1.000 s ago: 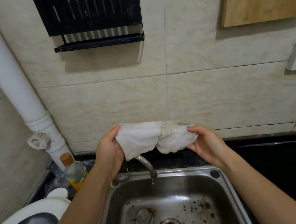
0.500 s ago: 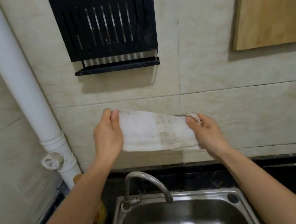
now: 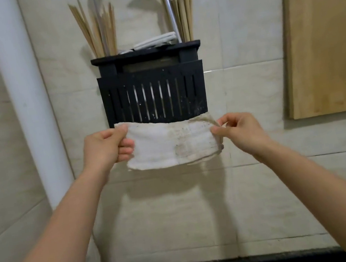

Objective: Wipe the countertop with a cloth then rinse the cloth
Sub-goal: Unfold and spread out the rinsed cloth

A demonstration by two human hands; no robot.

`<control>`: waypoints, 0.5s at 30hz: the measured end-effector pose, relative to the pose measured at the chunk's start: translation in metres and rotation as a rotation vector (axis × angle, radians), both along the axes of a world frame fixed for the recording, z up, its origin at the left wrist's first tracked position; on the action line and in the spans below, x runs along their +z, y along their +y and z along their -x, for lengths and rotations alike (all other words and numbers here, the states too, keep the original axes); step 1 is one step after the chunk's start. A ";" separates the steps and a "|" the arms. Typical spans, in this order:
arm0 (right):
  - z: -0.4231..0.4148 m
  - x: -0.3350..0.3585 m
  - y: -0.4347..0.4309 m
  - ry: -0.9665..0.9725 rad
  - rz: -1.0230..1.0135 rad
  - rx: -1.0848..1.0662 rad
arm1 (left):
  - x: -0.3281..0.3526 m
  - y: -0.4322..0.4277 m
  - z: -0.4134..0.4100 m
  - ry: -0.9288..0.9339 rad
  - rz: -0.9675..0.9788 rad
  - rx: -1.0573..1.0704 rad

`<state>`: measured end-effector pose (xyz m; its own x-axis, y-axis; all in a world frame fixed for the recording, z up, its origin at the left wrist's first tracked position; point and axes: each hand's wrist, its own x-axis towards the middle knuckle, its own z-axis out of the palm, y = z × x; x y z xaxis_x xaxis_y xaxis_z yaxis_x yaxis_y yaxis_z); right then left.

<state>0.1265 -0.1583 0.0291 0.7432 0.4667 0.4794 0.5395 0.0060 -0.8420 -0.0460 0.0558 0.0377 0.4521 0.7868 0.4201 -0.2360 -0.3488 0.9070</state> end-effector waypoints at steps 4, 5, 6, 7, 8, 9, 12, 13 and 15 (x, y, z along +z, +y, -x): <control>0.010 0.002 0.030 0.344 -0.265 0.045 | -0.009 0.006 -0.017 -0.027 -0.072 0.080; 0.013 -0.002 0.036 0.363 -0.304 0.068 | -0.014 0.006 -0.019 0.002 -0.145 0.099; 0.016 -0.007 0.040 0.316 -0.298 0.058 | -0.020 0.005 -0.021 0.032 -0.222 0.097; 0.019 -0.015 0.043 0.203 -0.250 0.031 | -0.026 0.004 -0.022 0.060 -0.306 0.082; 0.022 -0.023 0.045 0.038 -0.171 0.009 | -0.032 0.005 -0.022 0.090 -0.404 0.077; 0.024 -0.032 0.046 -0.154 -0.072 -0.030 | -0.038 0.006 -0.021 0.125 -0.508 0.081; 0.020 -0.049 0.049 -0.621 0.175 -0.217 | -0.048 0.012 -0.017 0.200 -0.755 0.120; 0.016 -0.051 0.050 -0.719 0.239 -0.263 | -0.050 0.014 -0.017 0.252 -0.821 0.160; 0.009 -0.050 0.051 -0.834 0.372 -0.303 | -0.051 0.017 -0.015 0.389 -0.936 0.240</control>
<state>0.1178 -0.1072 -0.0206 0.3444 0.5394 0.7684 0.9001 -0.4224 -0.1069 -0.0305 0.0727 -0.0135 0.5616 0.3087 0.7677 0.1835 -0.9512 0.2482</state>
